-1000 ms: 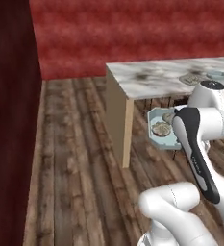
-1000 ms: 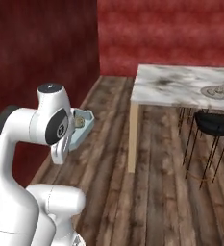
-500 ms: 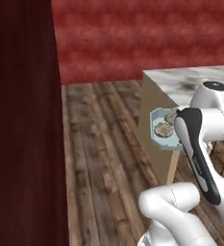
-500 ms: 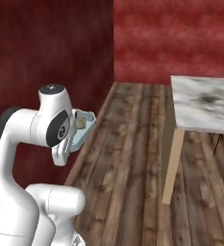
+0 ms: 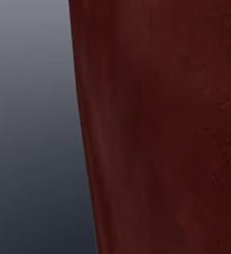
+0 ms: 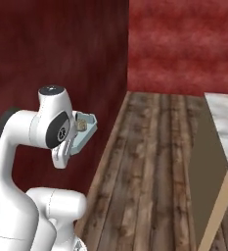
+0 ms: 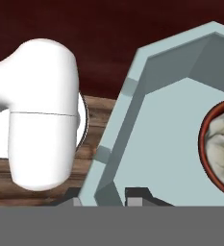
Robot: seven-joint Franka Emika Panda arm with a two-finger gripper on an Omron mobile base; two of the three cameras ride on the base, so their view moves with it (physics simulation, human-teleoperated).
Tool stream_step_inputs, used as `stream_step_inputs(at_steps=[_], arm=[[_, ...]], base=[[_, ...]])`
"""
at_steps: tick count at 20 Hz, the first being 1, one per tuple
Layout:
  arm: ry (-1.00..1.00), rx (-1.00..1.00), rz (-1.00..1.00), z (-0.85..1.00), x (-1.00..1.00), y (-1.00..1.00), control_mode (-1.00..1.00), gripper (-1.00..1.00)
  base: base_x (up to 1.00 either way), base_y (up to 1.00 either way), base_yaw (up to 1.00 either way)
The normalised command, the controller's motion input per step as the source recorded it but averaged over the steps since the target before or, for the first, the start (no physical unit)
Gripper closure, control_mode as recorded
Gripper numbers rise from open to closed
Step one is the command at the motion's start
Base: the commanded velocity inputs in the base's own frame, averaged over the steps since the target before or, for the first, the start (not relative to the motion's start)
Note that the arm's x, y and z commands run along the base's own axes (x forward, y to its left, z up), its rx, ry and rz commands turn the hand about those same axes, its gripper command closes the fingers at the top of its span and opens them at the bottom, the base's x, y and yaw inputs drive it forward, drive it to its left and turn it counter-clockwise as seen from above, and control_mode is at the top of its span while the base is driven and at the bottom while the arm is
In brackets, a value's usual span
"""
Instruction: Place two dumplings into each of the tupperware containers and then place the containers in the fridge.
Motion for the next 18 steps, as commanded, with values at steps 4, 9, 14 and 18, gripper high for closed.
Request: stream_step_inputs(at_steps=[4,9,14,18], arm=[[0.00,0.00,0.00,0.00,0.00,0.00,1.00,1.00],[0.00,0.00,0.00,0.00,0.00,0.00,1.00,1.00],[0.00,0.00,0.00,0.00,0.00,0.00,1.00,1.00],[0.00,0.00,0.00,0.00,0.00,0.00,1.00,1.00]], base=[[1.00,0.18,0.00],[1.00,0.17,0.00],[1.00,0.13,0.00],[1.00,0.18,0.00]])
